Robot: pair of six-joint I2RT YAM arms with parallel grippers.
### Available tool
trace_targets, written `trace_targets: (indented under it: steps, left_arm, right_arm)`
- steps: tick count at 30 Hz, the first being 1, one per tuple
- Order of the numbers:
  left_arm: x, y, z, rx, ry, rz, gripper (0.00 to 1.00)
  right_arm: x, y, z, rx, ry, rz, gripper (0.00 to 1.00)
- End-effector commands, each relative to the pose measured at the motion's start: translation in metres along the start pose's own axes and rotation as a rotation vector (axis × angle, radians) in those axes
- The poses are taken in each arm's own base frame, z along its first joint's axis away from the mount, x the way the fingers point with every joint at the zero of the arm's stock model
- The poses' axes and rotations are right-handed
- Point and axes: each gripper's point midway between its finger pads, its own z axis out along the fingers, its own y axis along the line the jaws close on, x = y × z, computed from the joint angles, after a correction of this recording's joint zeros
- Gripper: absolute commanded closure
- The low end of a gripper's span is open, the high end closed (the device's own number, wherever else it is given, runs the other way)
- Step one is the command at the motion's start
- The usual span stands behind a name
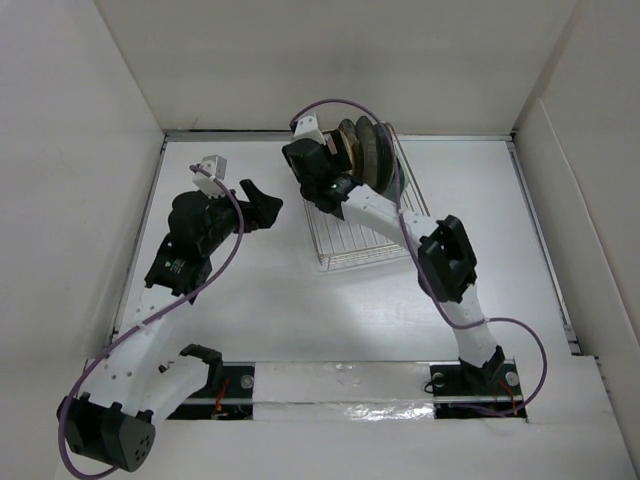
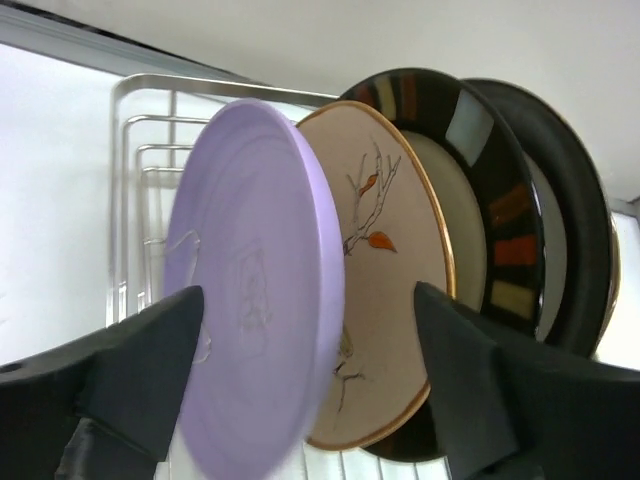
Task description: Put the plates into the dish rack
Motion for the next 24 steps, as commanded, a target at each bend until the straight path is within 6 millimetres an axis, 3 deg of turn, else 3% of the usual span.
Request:
trace_targets:
  steps: [1, 4, 5, 6, 8, 9, 10, 11, 12, 13, 14, 15, 16, 17, 18, 19, 21, 24]
  left_arm:
    - [-0.02, -0.001, -0.003, 0.015, -0.066, 0.011, 0.18]
    - [-0.015, 0.007, 0.001, 0.013, -0.034, -0.014, 0.18]
    - [-0.013, 0.007, 0.003, 0.015, -0.026, -0.017, 0.17]
    - [-0.016, 0.01, 0.003, 0.007, -0.033, -0.019, 0.17]
    - [-0.019, 0.008, 0.0, 0.01, -0.046, -0.009, 0.17]
    - [-0.025, 0.004, -0.001, 0.028, -0.07, -0.001, 0.17]
    - [-0.026, 0.003, -0.002, 0.034, -0.077, 0.003, 0.16]
    - [-0.029, -0.001, -0.006, 0.043, -0.09, 0.004, 0.16]
    - [-0.032, -0.005, -0.008, 0.059, -0.102, 0.006, 0.16]
    - [-0.037, -0.009, -0.011, 0.073, -0.115, 0.008, 0.16]
    - [-0.042, -0.014, -0.015, 0.088, -0.135, 0.013, 0.16]
    - [-0.049, -0.018, -0.019, 0.095, -0.155, 0.014, 0.16]
    - [-0.053, -0.02, -0.023, 0.098, -0.171, 0.016, 0.16]
    - [-0.059, -0.024, -0.029, 0.105, -0.199, 0.023, 0.16]
    - [-0.065, -0.026, -0.033, 0.103, -0.224, 0.029, 0.16]
    - [-0.067, -0.026, -0.035, 0.099, -0.234, 0.03, 0.16]
    - [-0.069, -0.025, -0.039, 0.088, -0.247, 0.036, 0.16]
    - [-0.061, -0.017, -0.034, 0.063, -0.222, 0.029, 0.16]
  right_arm:
    - [-0.11, -0.051, -0.05, -0.086, -0.156, 0.293, 0.02]
    - [-0.122, -0.063, -0.075, -0.14, -0.194, 0.39, 0.01]
    - [-0.141, -0.088, -0.096, -0.147, -0.236, 0.453, 0.01]
    - [-0.125, -0.09, -0.098, -0.15, -0.214, 0.444, 0.01]
    - [-0.118, -0.107, -0.115, -0.156, -0.218, 0.478, 0.01]
    - [-0.128, -0.137, -0.138, -0.157, -0.254, 0.526, 0.01]
    - [-0.096, -0.137, -0.14, -0.157, -0.215, 0.491, 0.01]
    - [-0.088, -0.148, -0.15, -0.155, -0.218, 0.521, 0.01]
    - [-0.096, -0.188, -0.18, -0.151, -0.278, 0.614, 0.0]
    - [-0.083, -0.207, -0.188, -0.123, -0.283, 0.658, 0.0]
    - [-0.045, -0.211, -0.188, -0.111, -0.243, 0.655, 0.0]
    - [-0.041, -0.228, -0.199, -0.113, -0.28, 0.707, 0.0]
    - [-0.044, -0.266, -0.229, -0.118, -0.357, 0.797, 0.0]
    - [-0.017, -0.269, -0.23, -0.111, -0.34, 0.816, 0.0]
    - [-0.007, -0.286, -0.236, -0.082, -0.355, 0.843, 0.0]
    - [-0.005, -0.309, -0.256, -0.083, -0.41, 0.905, 0.0]
    - [0.022, -0.313, -0.254, -0.057, -0.389, 0.9, 0.0]
    - [0.035, -0.306, -0.249, -0.08, -0.354, 0.897, 0.0]
